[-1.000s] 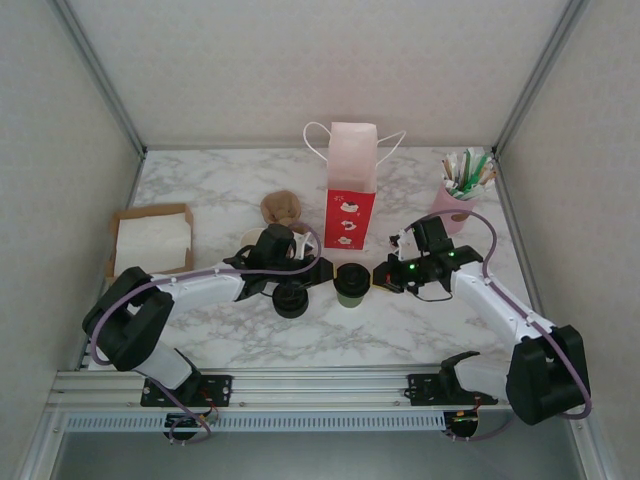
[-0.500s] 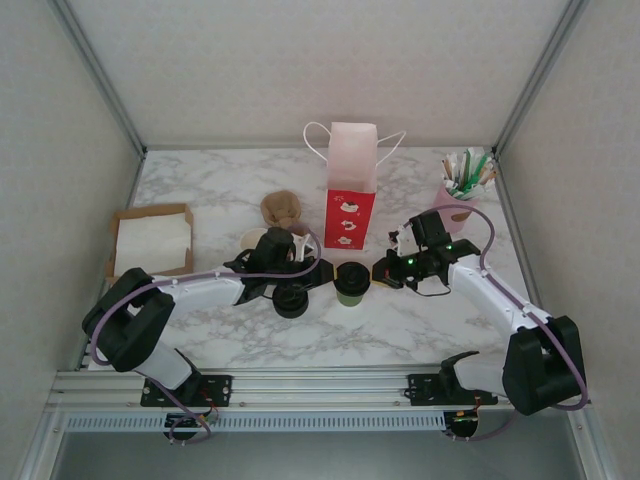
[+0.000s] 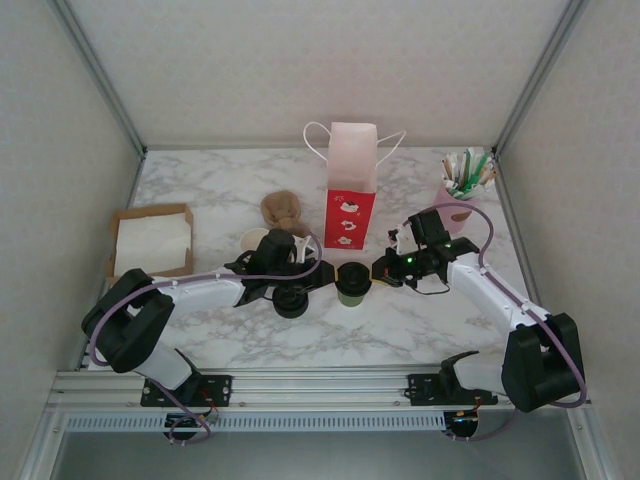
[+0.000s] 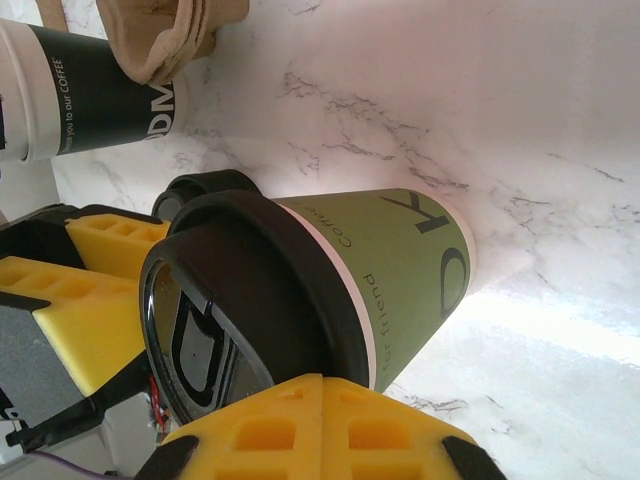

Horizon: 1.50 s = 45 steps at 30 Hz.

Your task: Pack the takeout coffee

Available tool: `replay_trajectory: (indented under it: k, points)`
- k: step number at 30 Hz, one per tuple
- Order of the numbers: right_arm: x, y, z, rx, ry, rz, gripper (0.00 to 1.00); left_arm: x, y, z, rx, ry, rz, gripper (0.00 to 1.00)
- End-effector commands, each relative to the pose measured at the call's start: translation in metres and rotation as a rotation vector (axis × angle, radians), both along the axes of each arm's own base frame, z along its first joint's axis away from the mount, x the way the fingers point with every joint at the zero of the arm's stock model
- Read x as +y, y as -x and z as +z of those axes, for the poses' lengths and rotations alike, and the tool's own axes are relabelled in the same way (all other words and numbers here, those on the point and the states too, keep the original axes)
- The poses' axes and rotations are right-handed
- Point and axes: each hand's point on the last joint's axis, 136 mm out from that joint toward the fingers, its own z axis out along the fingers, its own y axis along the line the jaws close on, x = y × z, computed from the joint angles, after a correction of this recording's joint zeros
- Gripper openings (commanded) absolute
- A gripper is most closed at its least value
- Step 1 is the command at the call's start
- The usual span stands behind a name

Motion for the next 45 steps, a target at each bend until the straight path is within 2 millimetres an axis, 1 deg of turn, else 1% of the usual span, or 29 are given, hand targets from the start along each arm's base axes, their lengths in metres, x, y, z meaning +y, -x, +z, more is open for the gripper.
replay_trajectory:
  k: [1, 4, 7, 12, 16, 18, 19, 21, 24, 27, 30, 32, 33, 36, 38, 40, 42, 44, 45]
  points:
    - [-0.006, 0.003, -0.004, -0.003, 0.065, 0.01, 0.0, -0.003, 0.014, 0.0, 0.009, -0.007, -0.023, 0.32]
    - [-0.01, 0.002, 0.008, -0.036, 0.086, 0.003, 0.0, -0.001, 0.01, 0.004, -0.007, -0.019, -0.008, 0.34]
    - [-0.015, 0.001, 0.015, -0.063, 0.113, -0.007, 0.03, 0.001, 0.006, 0.01, -0.019, -0.019, 0.007, 0.38]
    - [-0.019, 0.002, 0.029, -0.095, 0.118, -0.012, 0.1, 0.002, 0.001, 0.021, -0.044, -0.027, 0.022, 0.43]
    - [-0.021, 0.003, 0.038, -0.117, 0.121, -0.016, 0.12, 0.007, -0.002, 0.028, -0.06, -0.039, 0.04, 0.55]
    - [-0.021, 0.005, 0.046, -0.131, 0.115, -0.014, 0.14, 0.009, -0.003, 0.037, -0.077, -0.037, 0.047, 0.6]
    - [-0.021, 0.005, 0.051, -0.142, 0.109, -0.016, 0.16, 0.01, -0.004, 0.043, -0.09, -0.035, 0.052, 0.63]
    - [-0.022, 0.009, 0.065, -0.17, 0.093, -0.02, 0.24, 0.012, -0.004, 0.057, -0.114, -0.03, 0.06, 0.69]
    - [-0.024, 0.016, 0.086, -0.204, 0.076, -0.022, 0.32, 0.015, -0.006, 0.082, -0.154, -0.027, 0.072, 0.78]
    - [-0.027, 0.024, 0.105, -0.222, 0.059, -0.026, 0.38, 0.019, -0.006, 0.112, -0.204, -0.018, 0.081, 0.84]
    - [-0.03, 0.035, 0.125, -0.245, 0.044, -0.031, 0.49, 0.027, -0.006, 0.145, -0.258, -0.017, 0.098, 0.93]
    - [-0.035, 0.04, 0.136, -0.255, 0.049, -0.041, 0.56, 0.035, -0.006, 0.166, -0.301, -0.029, 0.122, 0.99]
    - [-0.036, 0.043, 0.14, -0.259, 0.049, -0.041, 0.58, 0.039, -0.007, 0.174, -0.317, -0.037, 0.135, 1.0]
    - [-0.04, 0.05, 0.155, -0.282, 0.05, -0.04, 0.75, 0.054, -0.013, 0.202, -0.385, -0.062, 0.187, 1.0]
    - [-0.043, 0.05, 0.162, -0.302, 0.061, -0.046, 0.85, 0.067, -0.023, 0.222, -0.445, -0.087, 0.251, 1.0]
    - [-0.043, 0.047, 0.167, -0.324, 0.069, -0.041, 0.92, 0.072, -0.03, 0.24, -0.511, -0.094, 0.283, 1.0]
    - [-0.042, 0.043, 0.171, -0.344, 0.078, -0.03, 0.99, 0.077, -0.04, 0.251, -0.562, -0.12, 0.327, 1.0]
    - [-0.04, 0.04, 0.177, -0.358, 0.064, -0.021, 0.99, 0.08, -0.05, 0.257, -0.588, -0.128, 0.372, 1.0]
    - [-0.039, 0.039, 0.179, -0.36, 0.063, -0.024, 0.99, 0.08, -0.054, 0.256, -0.586, -0.126, 0.394, 1.0]
